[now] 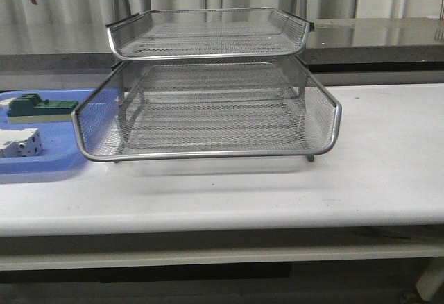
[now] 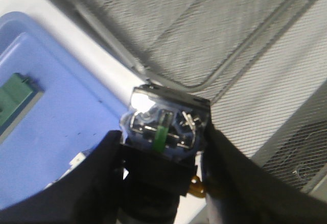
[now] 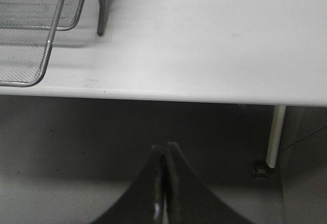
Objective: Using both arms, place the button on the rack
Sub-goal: 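Lift the red button and carry it over the pulled-out wire tray, then lower the red button onto the wire tray mesh and open the left gripper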
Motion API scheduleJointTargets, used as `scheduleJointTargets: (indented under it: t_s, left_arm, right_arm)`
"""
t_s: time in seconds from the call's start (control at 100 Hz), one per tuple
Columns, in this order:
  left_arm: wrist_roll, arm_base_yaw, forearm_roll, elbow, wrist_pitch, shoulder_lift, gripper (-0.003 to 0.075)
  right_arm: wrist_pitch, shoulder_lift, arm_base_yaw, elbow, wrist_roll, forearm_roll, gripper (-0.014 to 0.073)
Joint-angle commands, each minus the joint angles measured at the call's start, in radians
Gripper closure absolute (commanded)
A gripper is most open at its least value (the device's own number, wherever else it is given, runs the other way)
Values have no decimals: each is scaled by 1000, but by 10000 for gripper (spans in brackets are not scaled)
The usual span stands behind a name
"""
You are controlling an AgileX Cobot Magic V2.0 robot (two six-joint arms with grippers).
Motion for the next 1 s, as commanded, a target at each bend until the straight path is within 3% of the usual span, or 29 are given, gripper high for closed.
scheduleJointTargets:
  t_s: [0.0, 0.51, 0.99]
  left_arm:
    - [-14, -51, -41, -1, 15, -59, 716]
    - [4, -296, -41, 80, -102, -23, 716]
    - [33, -366, -39, 78, -169, 125, 716]
  right_arm:
    - [-54, 1, -6, -34, -4, -17, 662]
    - [-54, 1, -6, -34, -4, -17, 662]
    - [-54, 1, -6, -34, -4, -17, 662]
